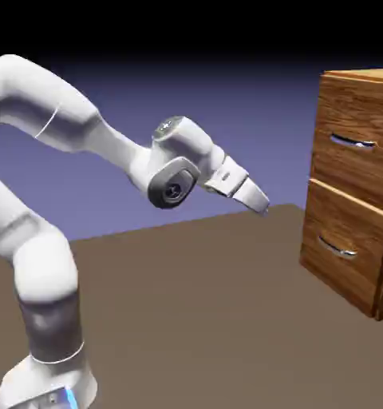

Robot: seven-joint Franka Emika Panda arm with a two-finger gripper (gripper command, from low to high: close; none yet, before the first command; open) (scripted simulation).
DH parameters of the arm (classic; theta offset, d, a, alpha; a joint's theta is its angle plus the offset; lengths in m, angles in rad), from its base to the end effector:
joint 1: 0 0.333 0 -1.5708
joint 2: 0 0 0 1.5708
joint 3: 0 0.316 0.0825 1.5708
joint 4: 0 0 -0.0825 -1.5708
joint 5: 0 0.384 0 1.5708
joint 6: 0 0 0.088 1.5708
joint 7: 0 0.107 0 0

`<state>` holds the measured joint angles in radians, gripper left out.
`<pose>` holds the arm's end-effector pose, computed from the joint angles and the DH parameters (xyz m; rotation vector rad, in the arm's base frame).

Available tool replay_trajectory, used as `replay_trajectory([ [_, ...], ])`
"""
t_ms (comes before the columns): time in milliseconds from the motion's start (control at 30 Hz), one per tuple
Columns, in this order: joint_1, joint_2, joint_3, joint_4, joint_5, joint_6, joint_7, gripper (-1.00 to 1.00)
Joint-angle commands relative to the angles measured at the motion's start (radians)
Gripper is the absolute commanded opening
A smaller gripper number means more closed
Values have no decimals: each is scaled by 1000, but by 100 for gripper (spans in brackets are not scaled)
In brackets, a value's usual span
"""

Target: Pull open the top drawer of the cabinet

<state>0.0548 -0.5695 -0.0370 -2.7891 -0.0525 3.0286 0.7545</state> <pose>0.3929 0.0106 0.4670 -2.4916 0.8951 -1.0527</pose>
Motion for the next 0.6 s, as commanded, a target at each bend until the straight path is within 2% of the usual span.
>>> replay_trajectory([
  [0,36,0,-31,17,-44,-7,11,0],
  [567,639,7,-552,311,-783,-125,201,0],
])
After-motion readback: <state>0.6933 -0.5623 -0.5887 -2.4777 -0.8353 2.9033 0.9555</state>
